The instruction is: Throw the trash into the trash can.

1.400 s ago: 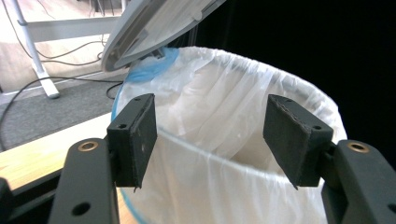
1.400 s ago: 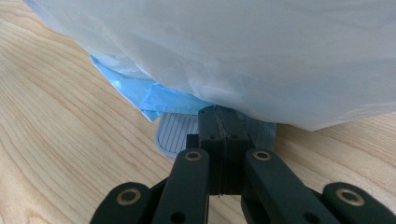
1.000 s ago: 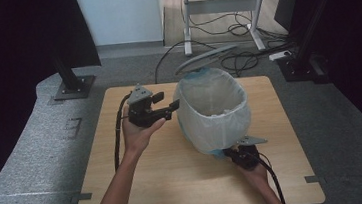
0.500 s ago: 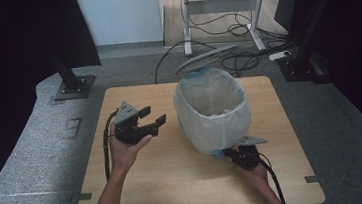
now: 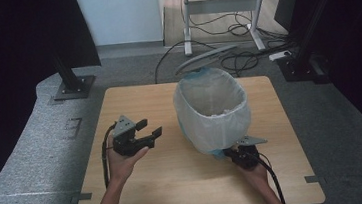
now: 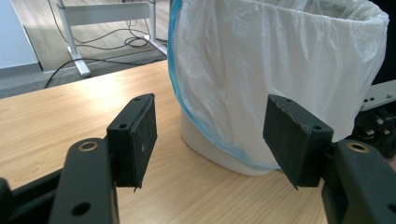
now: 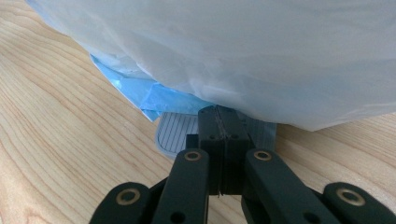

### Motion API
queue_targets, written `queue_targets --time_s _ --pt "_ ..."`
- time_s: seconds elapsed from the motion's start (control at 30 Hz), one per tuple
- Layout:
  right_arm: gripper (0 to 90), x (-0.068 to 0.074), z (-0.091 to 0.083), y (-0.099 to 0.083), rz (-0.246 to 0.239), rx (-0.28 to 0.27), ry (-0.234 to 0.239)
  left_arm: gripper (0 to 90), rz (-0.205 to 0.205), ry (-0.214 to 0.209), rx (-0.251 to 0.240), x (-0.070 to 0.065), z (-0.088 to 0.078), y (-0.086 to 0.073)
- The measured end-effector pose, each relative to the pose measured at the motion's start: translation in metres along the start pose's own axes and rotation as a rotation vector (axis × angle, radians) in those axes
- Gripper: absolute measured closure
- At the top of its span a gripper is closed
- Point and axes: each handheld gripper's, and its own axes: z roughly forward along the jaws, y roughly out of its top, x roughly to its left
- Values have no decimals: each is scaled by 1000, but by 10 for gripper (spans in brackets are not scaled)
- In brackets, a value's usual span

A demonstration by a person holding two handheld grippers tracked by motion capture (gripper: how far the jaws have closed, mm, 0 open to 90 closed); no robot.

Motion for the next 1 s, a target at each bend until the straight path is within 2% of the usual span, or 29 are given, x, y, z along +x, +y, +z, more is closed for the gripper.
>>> queue_targets --time_s 0.4,0.53,0.57,0.6,0.63,0.67,0.7,0.73,0.83,0.87,0.9,1.0 --pt "881 0 0 0 -1 0 2 353 -3 10 10 2 -6 -15" --pt "843 0 0 0 -1 -1 10 354 -11 9 17 4 -4 -19" --pt "748 0 0 0 15 0 35 354 -13 9 24 4 -2 -21" --pt "748 0 0 0 15 0 35 355 -13 9 24 4 -2 -21" --pt "603 2 -2 1 31 -11 40 355 -16 9 27 5 -2 -23" --pt "567 3 -3 1 32 -14 33 355 -16 9 27 5 -2 -23" --pt "567 3 -3 1 32 -14 33 355 -18 9 27 5 -2 -25" --pt "511 5 -6 1 35 -19 30 355 -21 11 30 6 -4 -27" --pt "434 7 -12 1 31 -40 35 356 -26 12 30 8 -5 -30" --pt "434 7 -12 1 31 -40 35 356 -29 14 31 8 -6 -31" --pt "402 9 -18 2 25 -70 34 356 -30 17 30 9 -8 -33" --pt "381 10 -22 2 11 -65 21 357 -34 18 30 9 -10 -37"
